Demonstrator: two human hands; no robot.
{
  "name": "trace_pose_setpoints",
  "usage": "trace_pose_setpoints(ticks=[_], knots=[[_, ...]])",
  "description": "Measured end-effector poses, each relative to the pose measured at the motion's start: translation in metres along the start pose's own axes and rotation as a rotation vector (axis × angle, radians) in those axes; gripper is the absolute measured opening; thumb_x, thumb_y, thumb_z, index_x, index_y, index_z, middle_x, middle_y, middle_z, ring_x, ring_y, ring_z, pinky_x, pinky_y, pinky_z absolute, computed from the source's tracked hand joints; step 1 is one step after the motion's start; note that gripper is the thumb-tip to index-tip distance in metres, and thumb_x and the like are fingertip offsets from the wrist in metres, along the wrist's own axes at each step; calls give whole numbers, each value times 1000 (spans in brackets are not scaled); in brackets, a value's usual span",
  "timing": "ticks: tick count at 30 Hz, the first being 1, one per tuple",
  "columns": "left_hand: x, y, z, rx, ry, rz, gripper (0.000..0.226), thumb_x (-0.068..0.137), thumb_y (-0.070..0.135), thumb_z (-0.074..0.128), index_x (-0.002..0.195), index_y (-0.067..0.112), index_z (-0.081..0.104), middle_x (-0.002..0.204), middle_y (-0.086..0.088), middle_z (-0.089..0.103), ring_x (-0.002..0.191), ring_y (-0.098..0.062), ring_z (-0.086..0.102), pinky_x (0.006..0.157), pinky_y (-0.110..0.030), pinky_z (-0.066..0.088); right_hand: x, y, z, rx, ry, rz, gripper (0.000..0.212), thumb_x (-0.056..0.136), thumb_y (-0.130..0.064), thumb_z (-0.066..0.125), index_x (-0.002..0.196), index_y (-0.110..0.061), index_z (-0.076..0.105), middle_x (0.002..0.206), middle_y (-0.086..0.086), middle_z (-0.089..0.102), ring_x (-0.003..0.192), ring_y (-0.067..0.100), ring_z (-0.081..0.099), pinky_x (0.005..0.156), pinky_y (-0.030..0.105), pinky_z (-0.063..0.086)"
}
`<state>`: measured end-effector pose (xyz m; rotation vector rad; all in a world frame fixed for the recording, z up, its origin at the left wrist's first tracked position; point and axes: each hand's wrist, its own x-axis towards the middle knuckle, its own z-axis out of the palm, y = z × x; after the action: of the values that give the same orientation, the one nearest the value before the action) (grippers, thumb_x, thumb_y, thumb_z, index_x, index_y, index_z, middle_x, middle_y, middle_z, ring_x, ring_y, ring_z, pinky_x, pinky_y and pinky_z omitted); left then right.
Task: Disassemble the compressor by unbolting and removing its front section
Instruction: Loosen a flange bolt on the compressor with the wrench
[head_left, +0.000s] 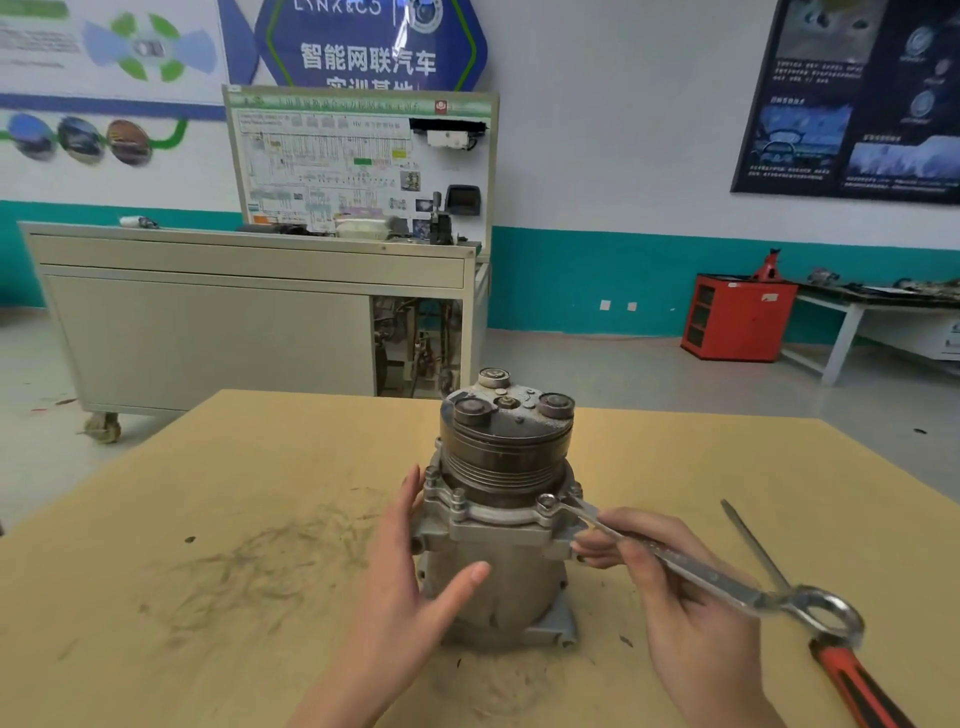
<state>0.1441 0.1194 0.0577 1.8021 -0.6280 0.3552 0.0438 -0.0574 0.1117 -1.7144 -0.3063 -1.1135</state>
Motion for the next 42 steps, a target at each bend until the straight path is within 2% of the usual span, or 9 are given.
trace_pose_setpoints(ticks=[5, 8, 12, 17, 21, 24, 29, 33, 42], knots=[[-3, -2, 4, -30, -4, -4, 91, 69, 64, 67, 140, 50, 13, 147, 31, 22, 132, 19, 25, 98, 4, 21, -8, 4, 3, -153, 6, -111, 27, 94, -47, 48, 99, -27, 65, 83, -11, 71, 71, 5, 70, 63, 19, 55], [-3, -2, 4, -34, -7, -19, 91, 68, 71, 64, 139, 54, 10, 147, 35, 20, 133, 15, 28, 99, 3, 23, 0, 14, 1, 228, 78, 174, 21, 97, -21, 47, 90, -6, 60, 71, 7, 71, 62, 24, 69, 57, 25, 56], [-4, -2, 3, -38, -19, -26, 91, 67, 75, 62, 139, 56, 9, 147, 34, 21, 134, 14, 28, 100, 2, 24, 39, 31, -9, 618, -1, 614, 21, 83, -19, 43, 86, 1, 51, 69, 19, 66, 53, 26, 61, 48, 27, 49], [-4, -3, 1, -15, -37, -18, 89, 70, 69, 62, 140, 54, 9, 150, 28, 23, 135, 11, 28, 100, 3, 22, 72, 49, -8, 766, -196, 746, 14, 84, -17, 45, 86, -4, 50, 75, 14, 67, 55, 20, 58, 49, 24, 48], [-5, -3, 0, -19, -49, -6, 87, 74, 66, 65, 139, 56, 8, 144, 43, 19, 134, 15, 27, 99, 4, 21, 71, 44, -8, 743, -107, 635, 25, 86, -25, 44, 82, -3, 54, 77, 16, 71, 59, 20, 66, 54, 23, 53], [-5, -3, 0, -11, -52, 5, 89, 69, 71, 60, 139, 56, 6, 139, 52, 16, 133, 17, 25, 100, 3, 22, 58, 28, -8, 457, -42, 375, 31, 89, -31, 46, 82, -4, 60, 82, 15, 72, 65, 26, 70, 58, 25, 55], [-5, -3, 1, -5, -58, 2, 91, 68, 71, 59, 141, 54, 5, 148, 37, 16, 138, 10, 25, 107, -6, 24, 26, -5, -1, 37, -143, -101, 26, 94, -40, 51, 94, -19, 68, 100, -2, 71, 85, 17, 71, 74, 29, 57], [-5, -3, 0, 4, -63, 16, 91, 70, 68, 59, 141, 51, 6, 149, 32, 18, 138, 9, 25, 109, -8, 25, 4, -8, 3, -274, -191, -384, 33, 95, -24, 52, 91, 3, 69, 106, 9, 69, 101, 13, 66, 85, 25, 54], [-5, -3, -1, 5, -69, 3, 88, 73, 62, 63, 139, 57, 5, 146, 39, 18, 136, 7, 31, 109, -13, 28, -13, 8, 3, -199, -74, -328, 22, 95, -16, 54, 97, 1, 66, 112, 9, 66, 105, 21, 65, 89, 28, 51]])
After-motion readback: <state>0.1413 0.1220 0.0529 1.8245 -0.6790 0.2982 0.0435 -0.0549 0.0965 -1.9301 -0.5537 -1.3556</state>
